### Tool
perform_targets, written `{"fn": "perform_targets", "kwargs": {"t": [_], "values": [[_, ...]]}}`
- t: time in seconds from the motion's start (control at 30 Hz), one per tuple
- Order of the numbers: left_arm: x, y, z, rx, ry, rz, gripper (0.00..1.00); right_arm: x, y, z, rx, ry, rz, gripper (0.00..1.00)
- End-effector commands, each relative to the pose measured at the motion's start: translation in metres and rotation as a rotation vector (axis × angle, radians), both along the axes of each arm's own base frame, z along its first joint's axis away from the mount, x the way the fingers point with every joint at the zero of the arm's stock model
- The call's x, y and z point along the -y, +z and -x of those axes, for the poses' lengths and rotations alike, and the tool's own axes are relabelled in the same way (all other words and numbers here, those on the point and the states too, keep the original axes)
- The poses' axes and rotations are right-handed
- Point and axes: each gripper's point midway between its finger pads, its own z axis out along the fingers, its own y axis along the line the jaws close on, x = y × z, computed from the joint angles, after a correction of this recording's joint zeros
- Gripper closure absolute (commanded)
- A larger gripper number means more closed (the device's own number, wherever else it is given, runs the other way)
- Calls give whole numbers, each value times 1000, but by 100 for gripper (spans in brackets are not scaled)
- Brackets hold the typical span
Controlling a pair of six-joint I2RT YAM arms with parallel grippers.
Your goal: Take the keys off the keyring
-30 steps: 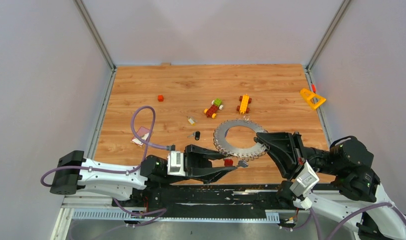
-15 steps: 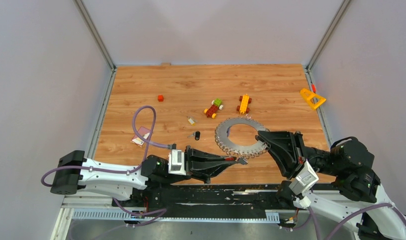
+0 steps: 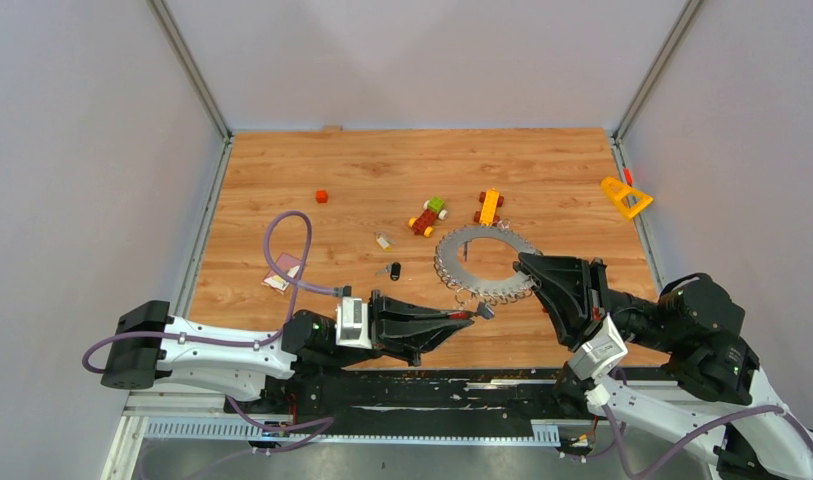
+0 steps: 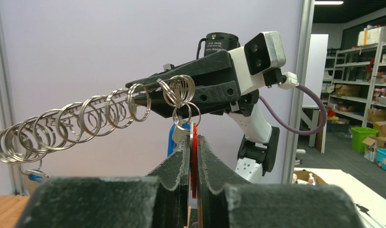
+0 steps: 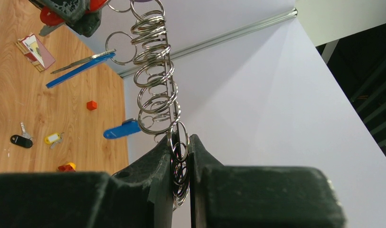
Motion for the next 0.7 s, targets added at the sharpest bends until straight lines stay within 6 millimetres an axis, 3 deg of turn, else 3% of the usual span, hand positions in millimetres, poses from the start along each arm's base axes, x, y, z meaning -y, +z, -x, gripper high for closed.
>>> {"fn": "perform_targets", "kwargs": {"t": [0.0,0.1,0.3,0.67], "values": [[-14,29,2,21,1,85,85,10,20,-6,55,-60,-63,100],[-15,29,2,33,13,71,83,10,19,-6,47,-60,-59,100],[-21,31,-5,22,50,55,95,11,18,-2,30,-44,-70,100],[-19,32,-14,34,114,-64,100,6,8,5,-20,12,-79,100]]}}
